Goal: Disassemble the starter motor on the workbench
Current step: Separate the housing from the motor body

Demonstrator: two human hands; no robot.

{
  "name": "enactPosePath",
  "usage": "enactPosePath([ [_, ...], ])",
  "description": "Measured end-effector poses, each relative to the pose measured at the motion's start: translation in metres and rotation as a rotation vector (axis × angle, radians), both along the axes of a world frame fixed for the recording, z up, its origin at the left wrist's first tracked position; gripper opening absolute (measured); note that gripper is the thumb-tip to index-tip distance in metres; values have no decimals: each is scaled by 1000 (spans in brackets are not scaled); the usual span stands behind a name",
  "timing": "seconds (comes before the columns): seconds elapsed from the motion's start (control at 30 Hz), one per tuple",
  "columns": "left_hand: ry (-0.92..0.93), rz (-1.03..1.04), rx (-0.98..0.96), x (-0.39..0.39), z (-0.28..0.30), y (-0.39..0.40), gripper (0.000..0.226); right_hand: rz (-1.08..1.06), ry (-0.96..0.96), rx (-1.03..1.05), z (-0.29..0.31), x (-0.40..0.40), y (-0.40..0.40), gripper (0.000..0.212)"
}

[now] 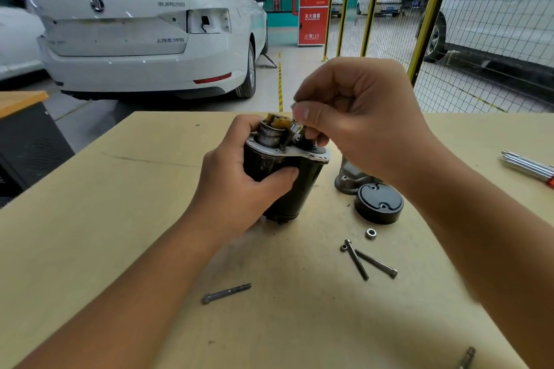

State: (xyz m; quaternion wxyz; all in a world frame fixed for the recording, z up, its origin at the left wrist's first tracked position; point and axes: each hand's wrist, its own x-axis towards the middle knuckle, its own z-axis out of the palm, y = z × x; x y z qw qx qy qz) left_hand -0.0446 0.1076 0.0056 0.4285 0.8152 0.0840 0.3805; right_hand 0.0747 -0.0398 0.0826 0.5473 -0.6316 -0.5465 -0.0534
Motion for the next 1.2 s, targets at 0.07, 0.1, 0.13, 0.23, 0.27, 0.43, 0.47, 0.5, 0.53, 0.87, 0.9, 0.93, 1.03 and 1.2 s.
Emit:
enactPosePath([
  [0.07, 3, -1, -3, 0, 1, 0, 53, 9, -5, -6, 1, 0, 1, 4],
  [0.1, 6, -1, -7, -1, 1, -1, 52, 13, 0, -8, 2, 1, 2, 5],
  [0.13, 10, -4, -11, -1, 1, -1, 52, 18, 4, -11, 2, 1, 3, 5],
  [0.23, 27, -22, -17, -1, 2, 0, 52, 38, -7, -29, 6, 3, 5, 7],
  [0.27, 34, -28, -18, -2, 2, 0, 52, 49, -7, -38, 7, 4, 5, 7],
  [0.43, 66, -53, 24, -2, 15, 3, 46, 130, 45, -54, 9, 8, 4, 9],
  [0.47, 51, -58, 47, -2, 21, 2, 47, 138, 50, -46, 9, 8, 5, 11],
  [0.5, 27, -61, 66, 0, 28, 0, 48, 131, 41, -40, 8, 9, 6, 12],
  [0.53, 4, -72, 80, 2, 36, -1, 46, 115, 28, -36, 8, 10, 6, 12],
  [0.87, -11, -101, 148, 4, 49, -2, 27, 13, 123, 10, -9, 9, 12, 12],
  [0.9, -20, -97, 153, 4, 48, -3, 26, -27, 85, -4, -9, 6, 12, 14],
  [0.93, -25, -88, 161, 4, 47, -4, 26, -75, 39, -12, -7, 3, 10, 17],
  [1.03, -48, -27, 192, 5, 45, -7, 22, -144, -24, 35, 6, 10, -17, 20],
  [1.2, -35, 43, 172, 7, 43, -10, 15, -503, 70, -60, 0, 61, -106, 16],
])
